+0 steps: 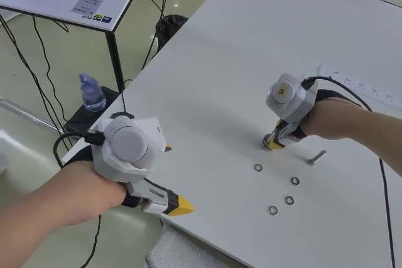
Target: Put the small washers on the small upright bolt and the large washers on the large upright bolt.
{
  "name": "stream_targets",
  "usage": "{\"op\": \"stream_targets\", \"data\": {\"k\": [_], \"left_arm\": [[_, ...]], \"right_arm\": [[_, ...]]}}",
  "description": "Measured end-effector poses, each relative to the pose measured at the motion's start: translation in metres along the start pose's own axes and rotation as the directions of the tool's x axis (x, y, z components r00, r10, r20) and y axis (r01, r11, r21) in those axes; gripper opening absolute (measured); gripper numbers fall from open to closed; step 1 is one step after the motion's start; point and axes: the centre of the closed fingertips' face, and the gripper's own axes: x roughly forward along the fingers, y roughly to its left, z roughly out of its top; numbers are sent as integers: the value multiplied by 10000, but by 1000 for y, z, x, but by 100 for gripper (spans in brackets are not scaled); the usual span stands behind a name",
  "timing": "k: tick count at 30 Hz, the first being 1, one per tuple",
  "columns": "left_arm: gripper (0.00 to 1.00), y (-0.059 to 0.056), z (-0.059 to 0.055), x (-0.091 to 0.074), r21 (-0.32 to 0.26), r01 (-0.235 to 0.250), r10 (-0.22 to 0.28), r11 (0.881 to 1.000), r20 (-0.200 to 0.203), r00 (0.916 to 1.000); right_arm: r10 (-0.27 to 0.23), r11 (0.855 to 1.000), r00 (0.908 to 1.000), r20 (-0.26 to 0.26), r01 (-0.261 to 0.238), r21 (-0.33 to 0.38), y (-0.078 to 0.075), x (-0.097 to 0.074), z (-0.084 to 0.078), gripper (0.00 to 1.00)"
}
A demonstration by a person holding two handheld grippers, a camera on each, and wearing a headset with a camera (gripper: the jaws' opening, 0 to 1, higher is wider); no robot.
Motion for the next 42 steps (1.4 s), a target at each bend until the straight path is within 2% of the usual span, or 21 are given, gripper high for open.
{"op": "stream_targets", "data": {"k": [16,25,35,42], "left_arm": [[74,3,0,1,42,17,-16,10000,-95,10000],[74,3,2,2,85,18,-17,10000,-101,9999],[74,5,2,3,68,36,-35,10000,-103,9999],[74,5,1,3,38,35,-34,10000,-111,9999]], "right_arm": [[34,9998,10000,31,-35,219,6,2,0,22],[97,10000,10000,11,-97,-15,9,0,0,23],[165,9999,9998,66,-165,-5,6,0,0,24],[193,9997,9994,287,-189,-126,6,-1,1,36]]}}
